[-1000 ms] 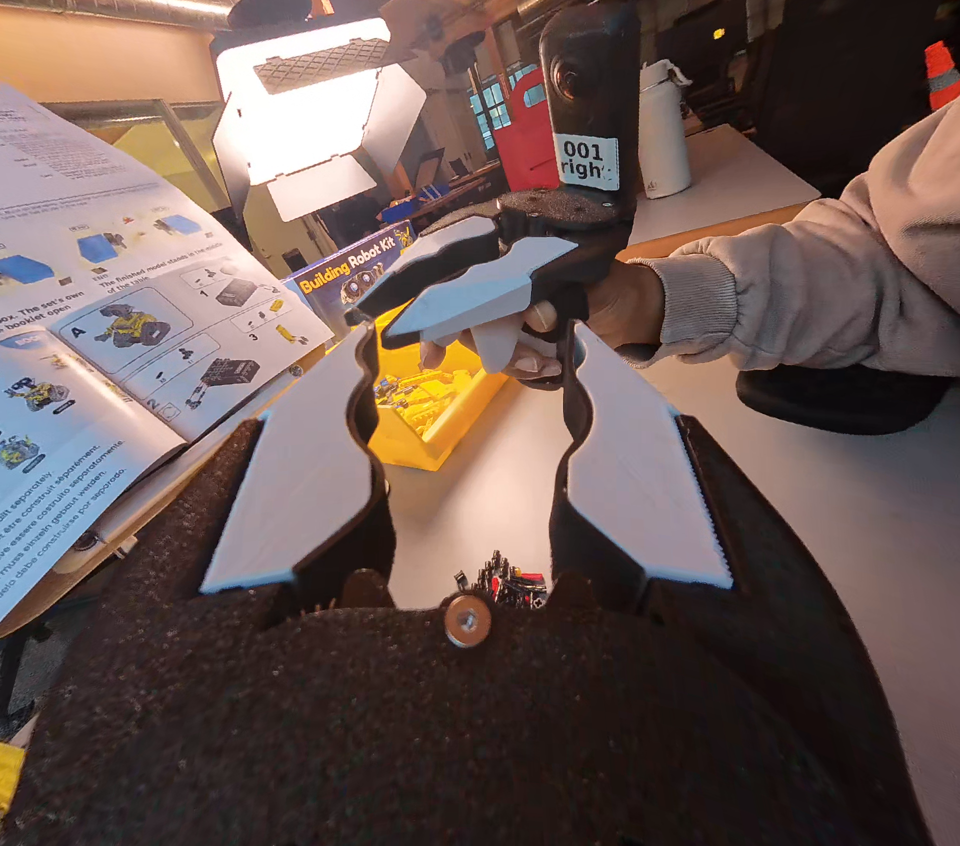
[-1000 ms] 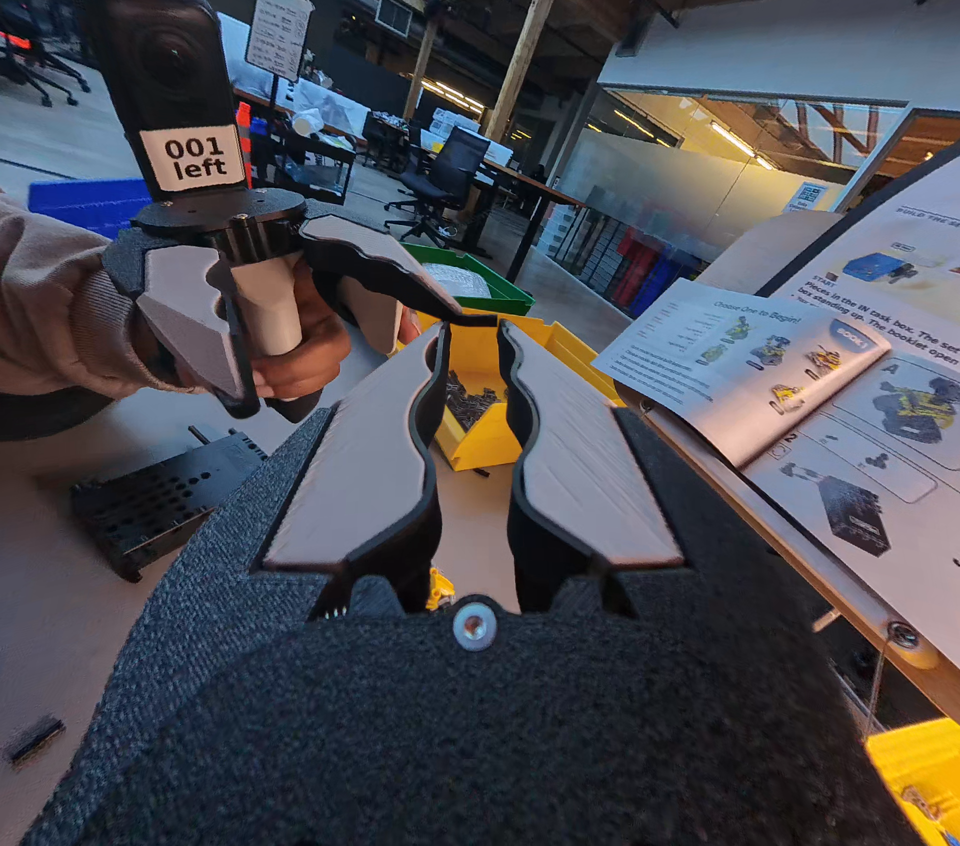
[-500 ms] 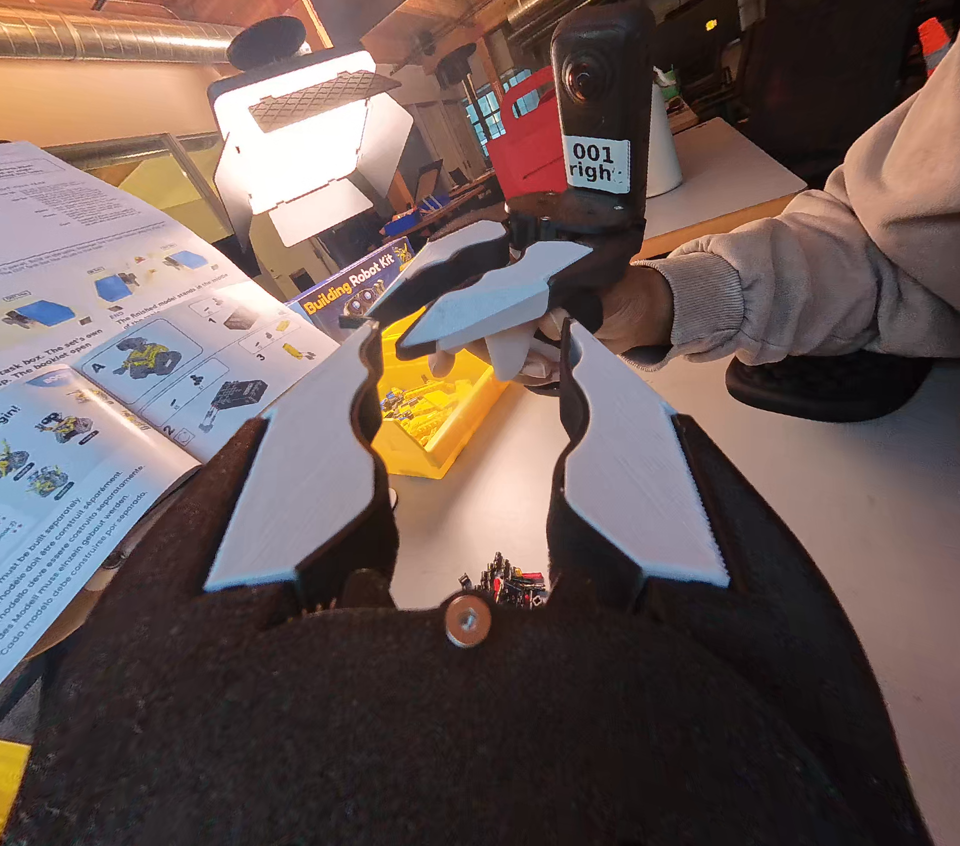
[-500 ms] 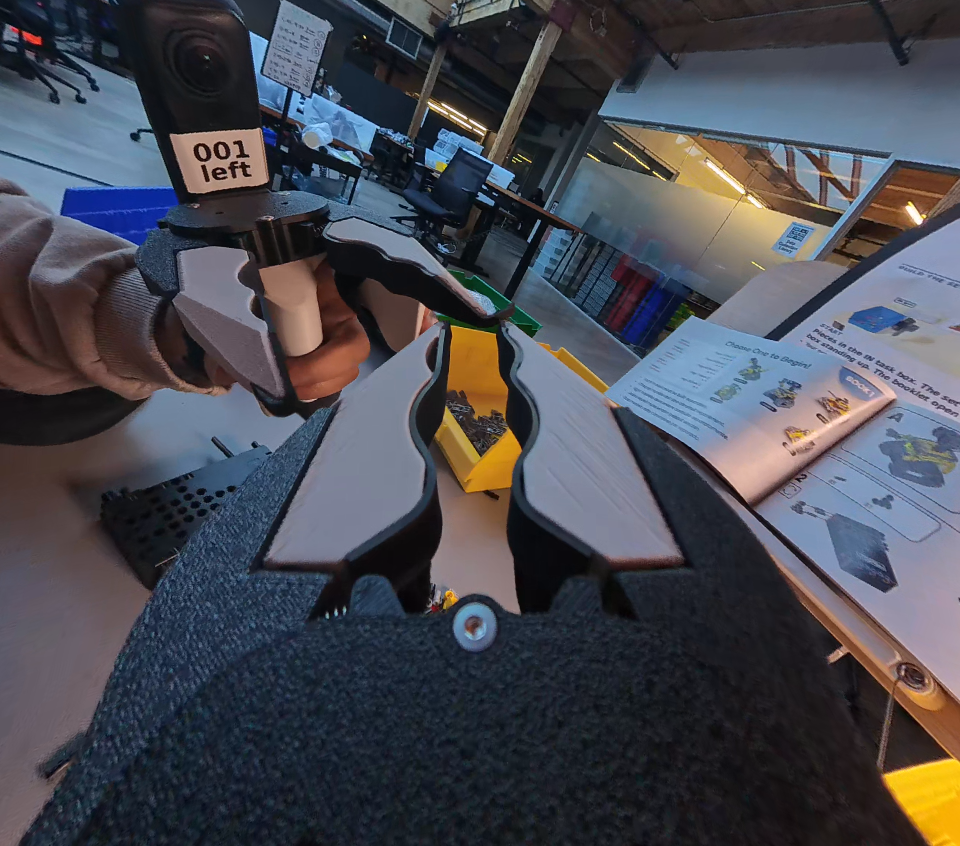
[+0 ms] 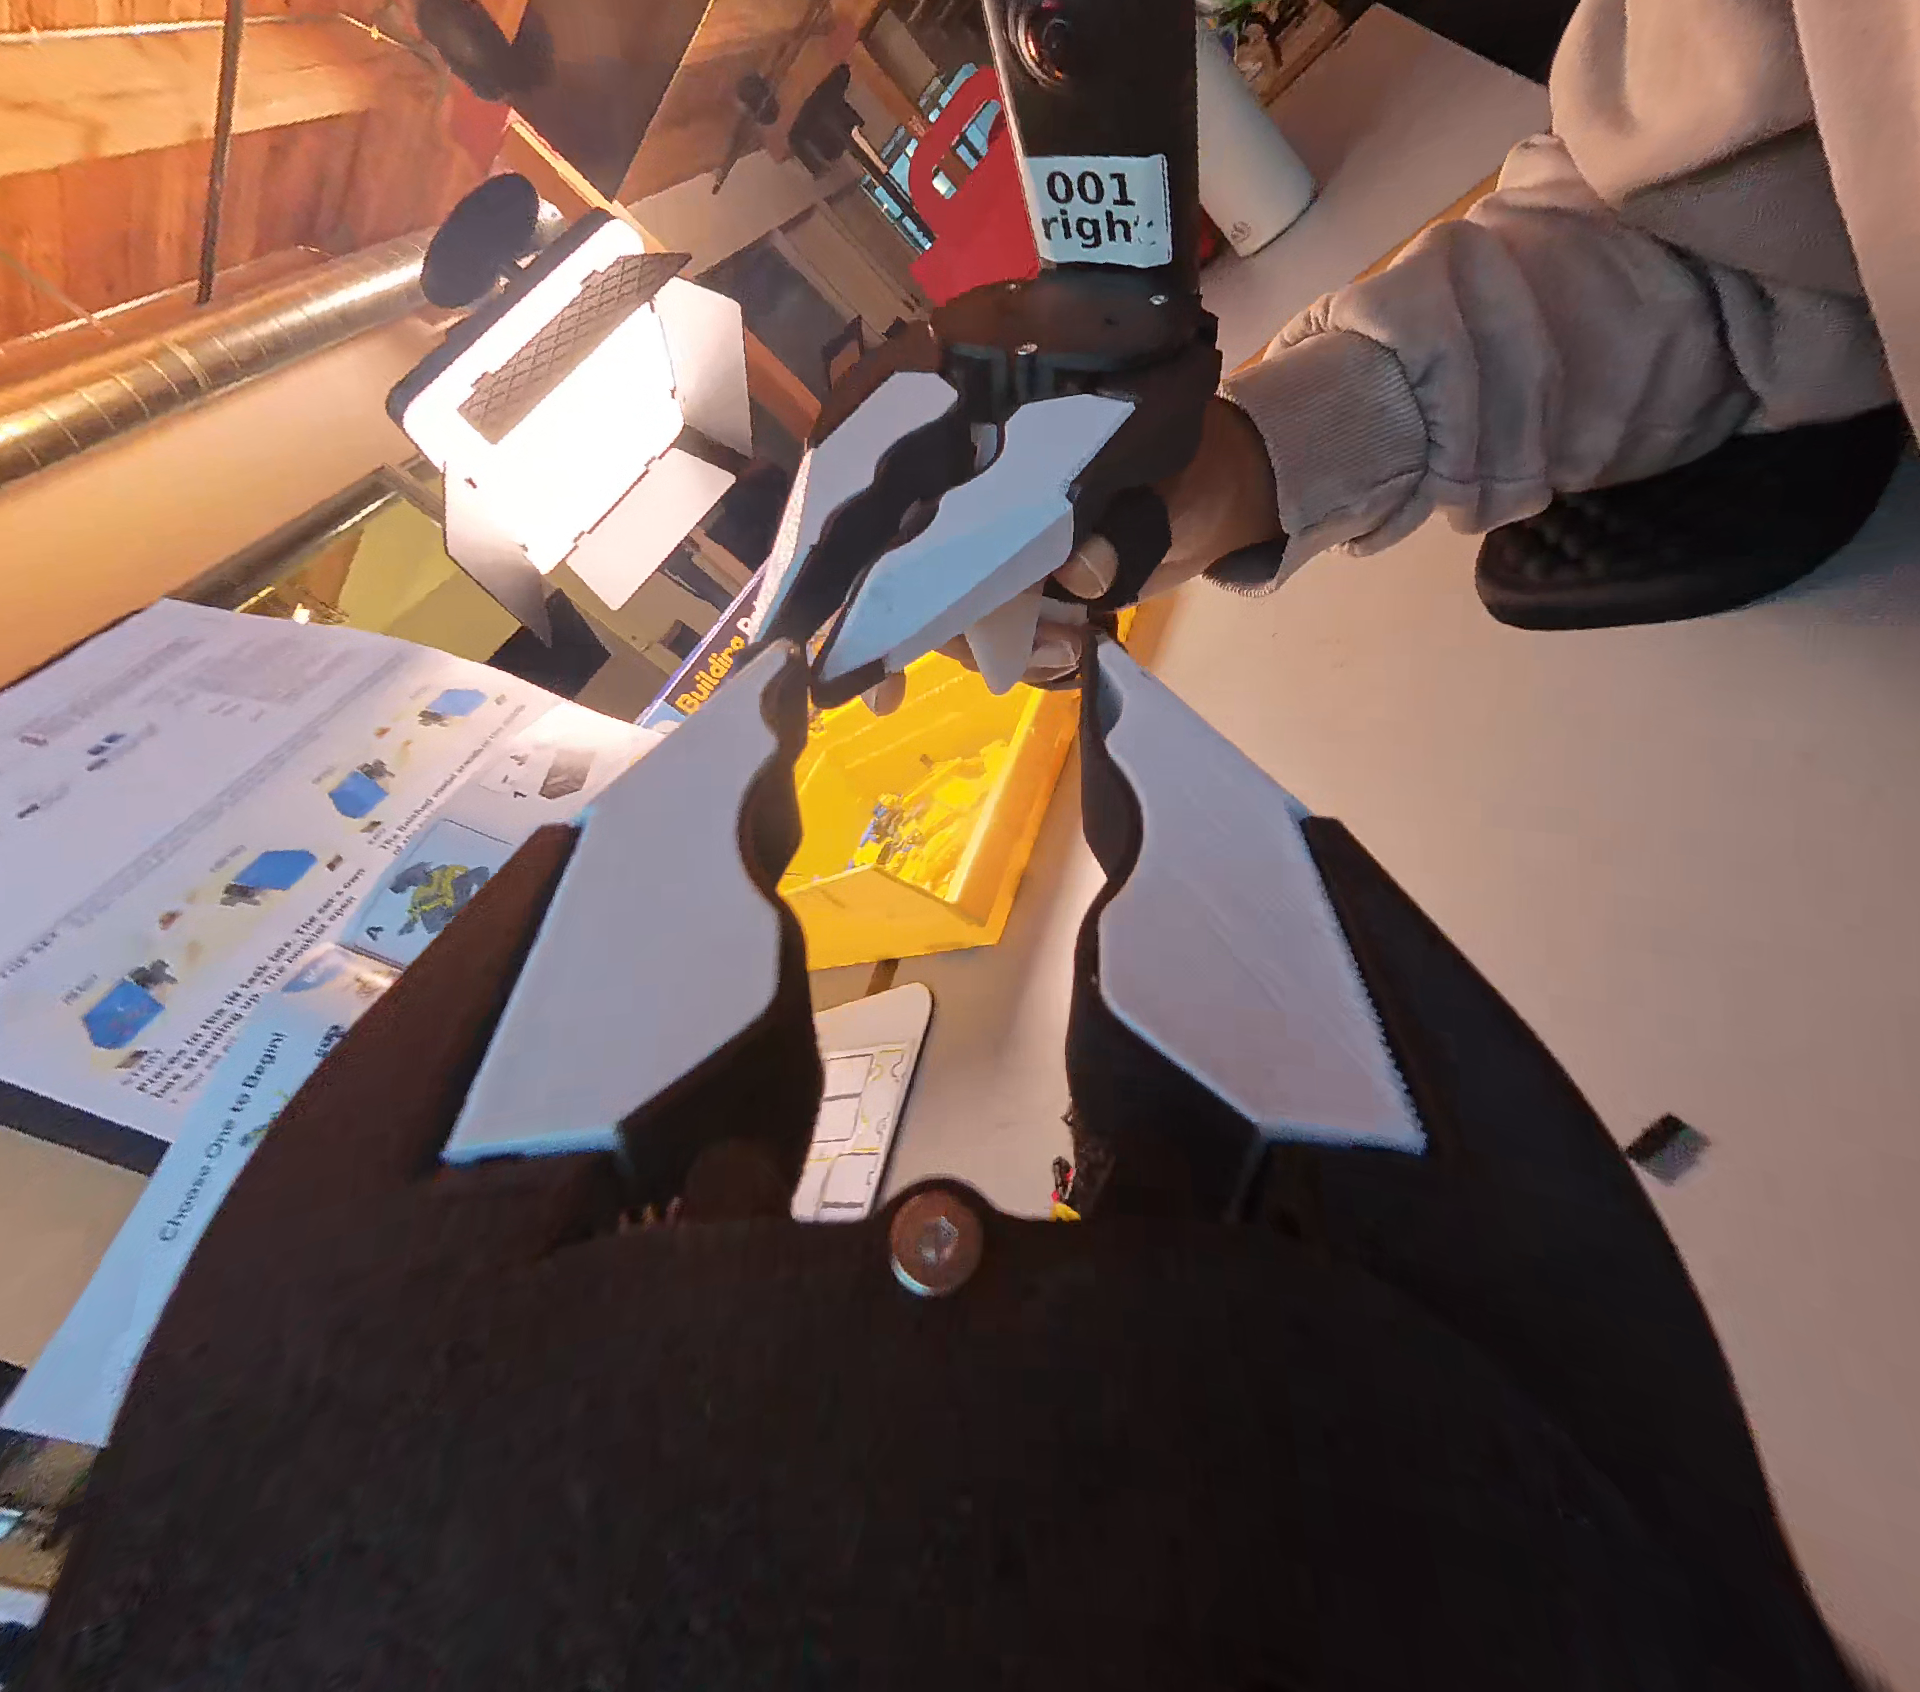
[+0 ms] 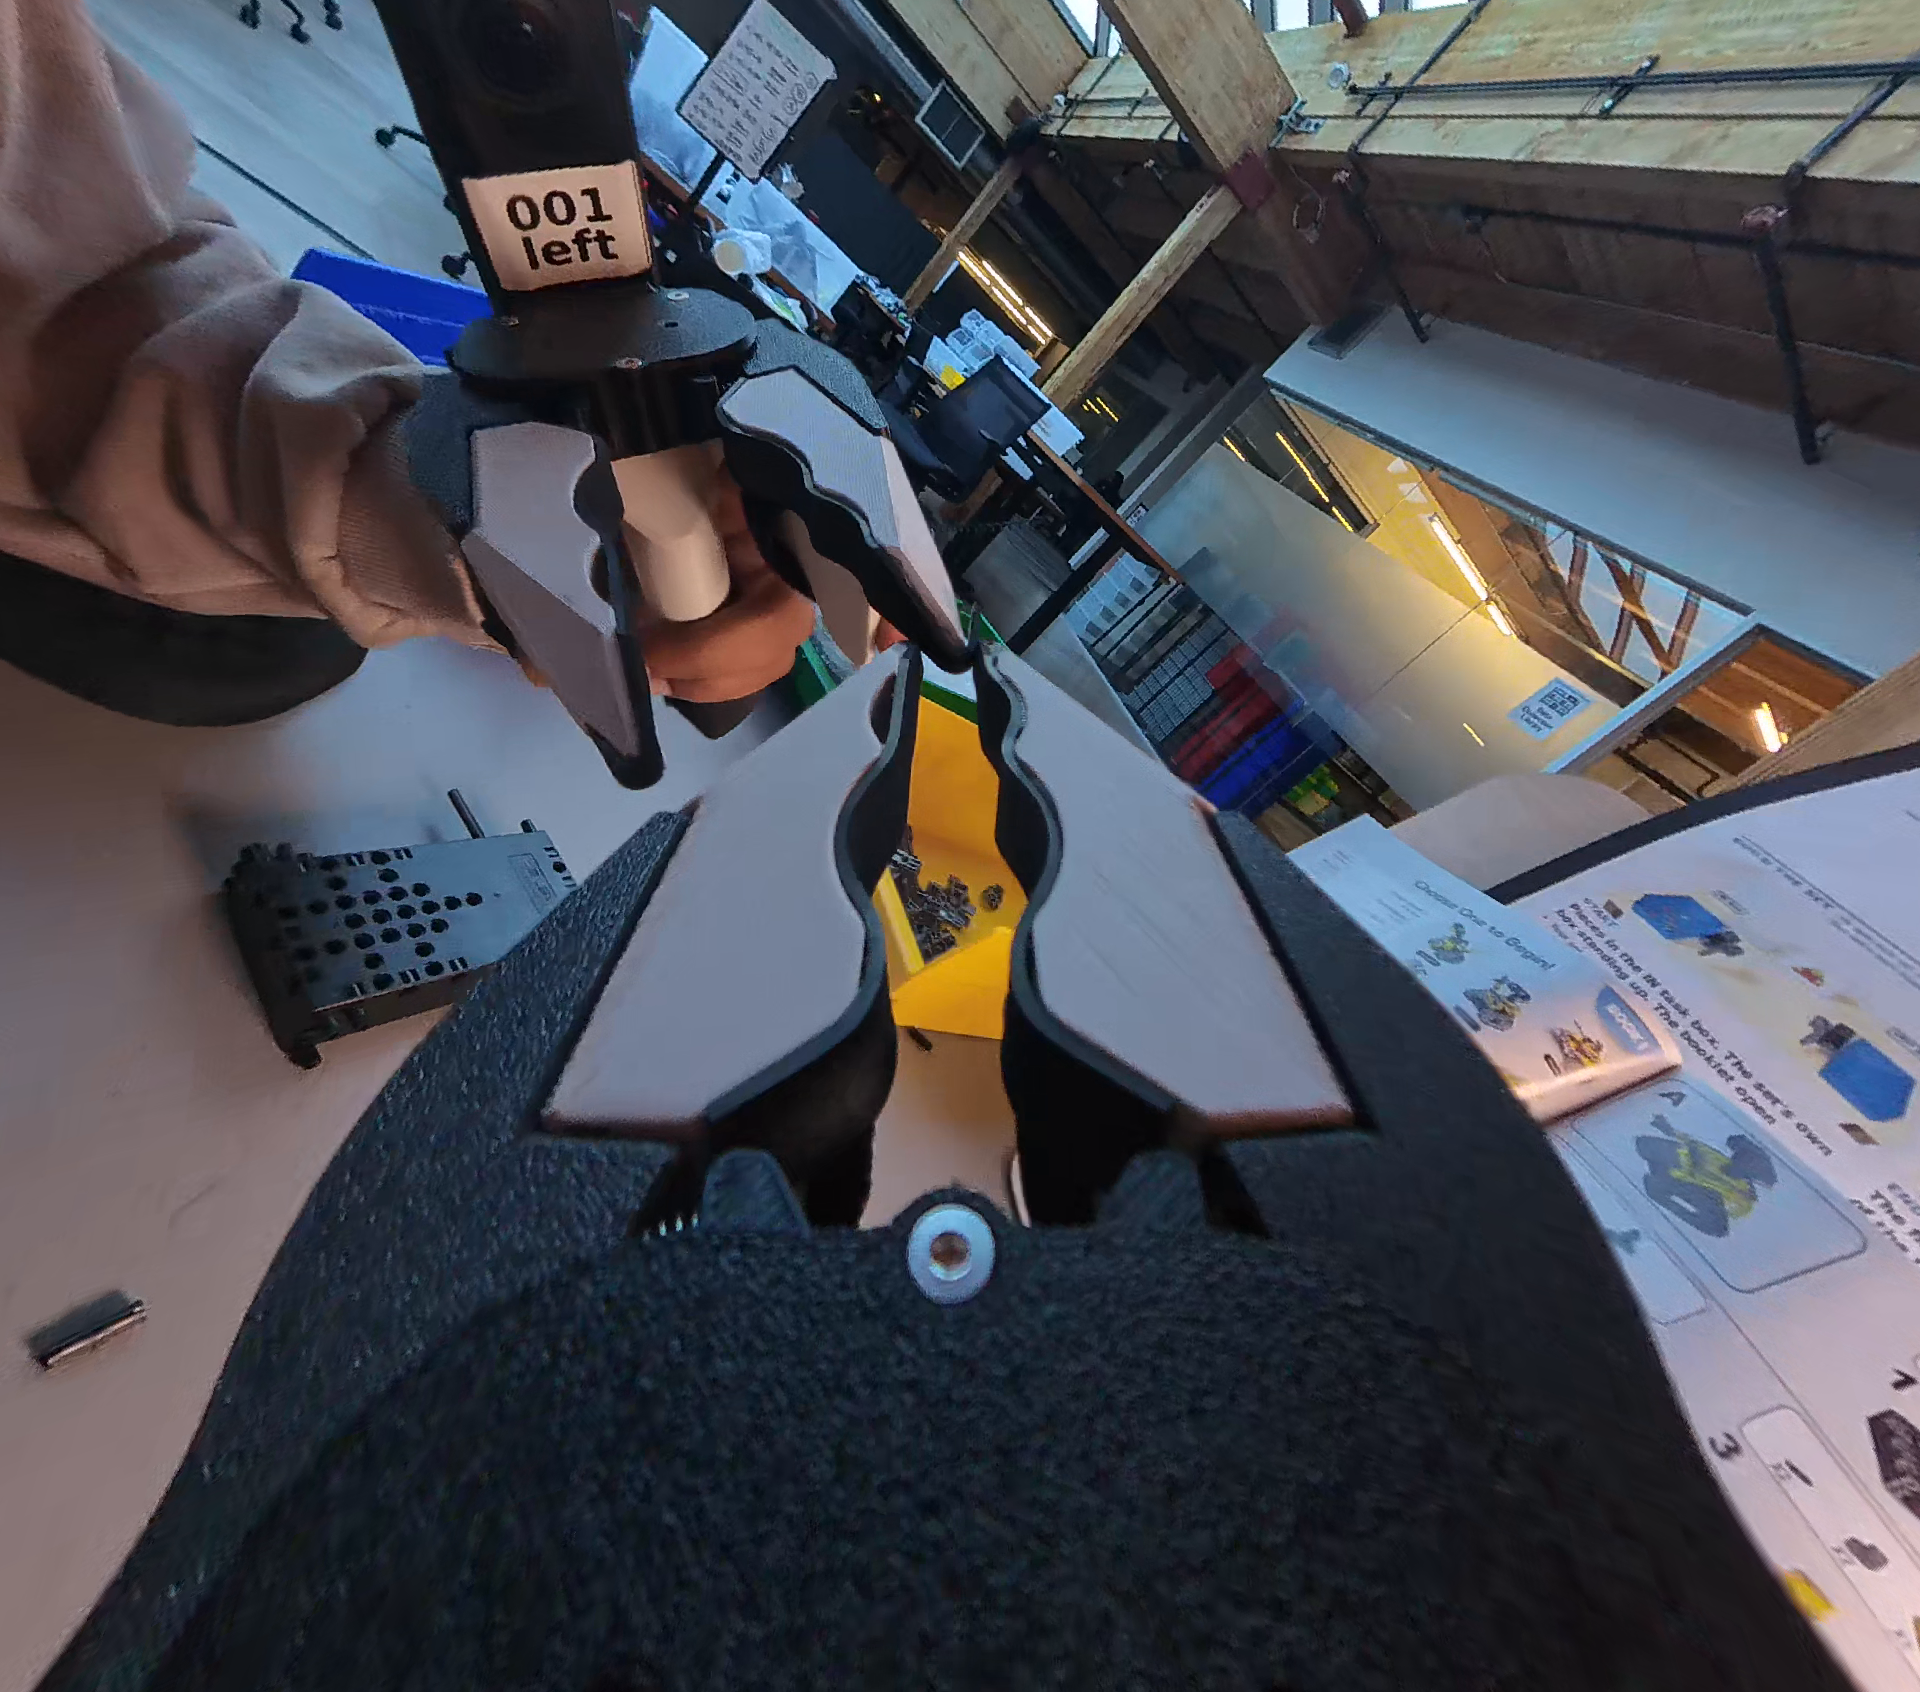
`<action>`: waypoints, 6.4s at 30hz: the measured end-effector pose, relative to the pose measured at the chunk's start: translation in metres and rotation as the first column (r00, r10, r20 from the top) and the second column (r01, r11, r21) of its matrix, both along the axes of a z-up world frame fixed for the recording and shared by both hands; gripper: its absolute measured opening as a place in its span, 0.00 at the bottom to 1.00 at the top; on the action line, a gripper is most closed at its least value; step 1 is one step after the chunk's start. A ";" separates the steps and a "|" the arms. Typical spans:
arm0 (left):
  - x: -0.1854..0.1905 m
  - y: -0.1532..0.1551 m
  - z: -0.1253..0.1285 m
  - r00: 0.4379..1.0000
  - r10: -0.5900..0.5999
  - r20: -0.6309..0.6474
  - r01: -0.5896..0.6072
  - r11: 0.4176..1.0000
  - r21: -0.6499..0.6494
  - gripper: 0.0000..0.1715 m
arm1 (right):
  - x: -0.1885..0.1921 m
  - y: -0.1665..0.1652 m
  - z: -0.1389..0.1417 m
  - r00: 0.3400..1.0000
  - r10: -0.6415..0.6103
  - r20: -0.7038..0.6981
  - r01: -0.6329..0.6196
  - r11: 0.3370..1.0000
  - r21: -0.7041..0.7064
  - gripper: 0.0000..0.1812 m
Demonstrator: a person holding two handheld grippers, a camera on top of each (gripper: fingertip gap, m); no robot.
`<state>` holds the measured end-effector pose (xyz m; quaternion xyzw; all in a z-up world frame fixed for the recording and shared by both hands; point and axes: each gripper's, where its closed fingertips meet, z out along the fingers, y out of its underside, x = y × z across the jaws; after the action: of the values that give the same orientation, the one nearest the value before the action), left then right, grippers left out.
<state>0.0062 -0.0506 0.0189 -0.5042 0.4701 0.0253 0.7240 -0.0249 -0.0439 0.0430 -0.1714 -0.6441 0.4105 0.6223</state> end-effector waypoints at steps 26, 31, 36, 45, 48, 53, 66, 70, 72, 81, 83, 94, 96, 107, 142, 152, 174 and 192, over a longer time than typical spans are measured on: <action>0.005 -0.013 0.001 0.994 -0.092 0.051 0.093 0.996 -0.012 0.21 | 0.007 -0.015 -0.006 1.000 0.028 -0.015 -0.027 0.997 0.066 0.05; 0.004 -0.018 0.007 0.982 -0.148 0.115 0.152 0.988 -0.021 0.12 | 0.010 -0.024 -0.008 0.994 0.107 0.023 -0.107 0.994 -0.002 0.04; 0.005 -0.024 0.010 0.959 -0.215 0.186 0.225 0.974 -0.031 0.08 | 0.012 -0.031 -0.006 0.985 0.166 0.039 -0.163 0.984 -0.072 0.03; 0.011 -0.034 0.008 0.929 -0.288 0.234 0.309 0.949 -0.060 0.06 | 0.018 -0.041 -0.010 0.961 0.258 0.097 -0.240 0.956 -0.169 0.02; 0.013 -0.039 0.009 0.904 -0.329 0.273 0.360 0.930 -0.073 0.05 | 0.021 -0.045 -0.009 0.952 0.290 0.103 -0.267 0.944 -0.192 0.02; 0.015 -0.044 0.007 0.874 -0.382 0.299 0.411 0.911 -0.040 0.05 | 0.023 -0.051 -0.011 0.936 0.330 0.120 -0.301 0.930 -0.211 0.02; 0.019 -0.025 -0.009 0.994 -0.078 -0.071 0.091 0.978 0.190 0.26 | 0.026 -0.029 -0.007 0.981 0.177 0.077 -0.175 0.984 -0.037 0.10; 0.018 -0.027 -0.010 0.995 -0.079 -0.061 0.088 0.981 0.175 0.26 | 0.027 -0.029 -0.010 0.982 0.169 0.085 -0.169 0.986 -0.009 0.09; 0.018 -0.027 -0.012 0.995 -0.085 -0.053 0.092 0.983 0.159 0.27 | 0.027 -0.033 -0.010 0.979 0.186 0.082 -0.185 0.983 -0.013 0.07; 0.020 -0.032 -0.004 0.984 -0.157 0.085 0.150 0.985 0.081 0.21 | 0.026 -0.038 -0.008 0.959 0.269 0.085 -0.253 0.954 -0.159 0.04; 0.019 -0.032 -0.002 0.972 -0.181 0.148 0.177 0.983 0.041 0.21 | 0.024 -0.037 -0.008 0.955 0.285 0.083 -0.263 0.943 -0.205 0.03; 0.014 -0.034 0.001 0.868 -0.262 0.423 0.322 0.944 -0.075 0.15 | 0.020 -0.038 -0.014 0.903 0.415 0.110 -0.331 0.836 -0.437 0.03; 0.014 -0.033 0.000 0.864 -0.253 0.435 0.327 0.939 -0.105 0.21 | 0.017 -0.034 -0.014 0.887 0.448 0.112 -0.334 0.788 -0.517 0.04; -0.084 -0.001 -0.050 0.841 0.264 0.473 0.042 0.839 -0.542 0.45 | 0.028 0.043 -0.088 0.873 0.057 0.484 0.161 0.903 -0.398 0.26; -0.105 0.007 -0.137 0.875 0.403 0.268 -0.158 0.761 -0.629 0.40 | -0.007 0.083 -0.199 0.634 -0.056 0.772 0.311 0.931 -0.189 0.11; -0.095 0.010 -0.149 0.888 0.390 0.243 -0.148 0.744 -0.651 0.39 | 0.060 0.022 -0.249 0.382 0.082 0.921 0.158 0.976 -0.152 0.03; -0.100 0.010 -0.143 0.867 0.421 0.268 -0.162 0.746 -0.646 0.39 | 0.074 0.386 -0.130 0.295 -0.724 0.624 0.919 0.394 0.022 0.02; -0.095 0.010 -0.148 0.876 0.411 0.253 -0.158 0.740 -0.654 0.39 | 0.059 0.151 -0.180 0.556 0.031 0.831 0.275 0.936 -0.219 0.10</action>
<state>-0.0893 -0.0401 -0.1294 -0.7735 0.2178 -0.1149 0.5840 0.0342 0.1068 -0.1366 -0.4871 -0.7688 0.3379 0.2399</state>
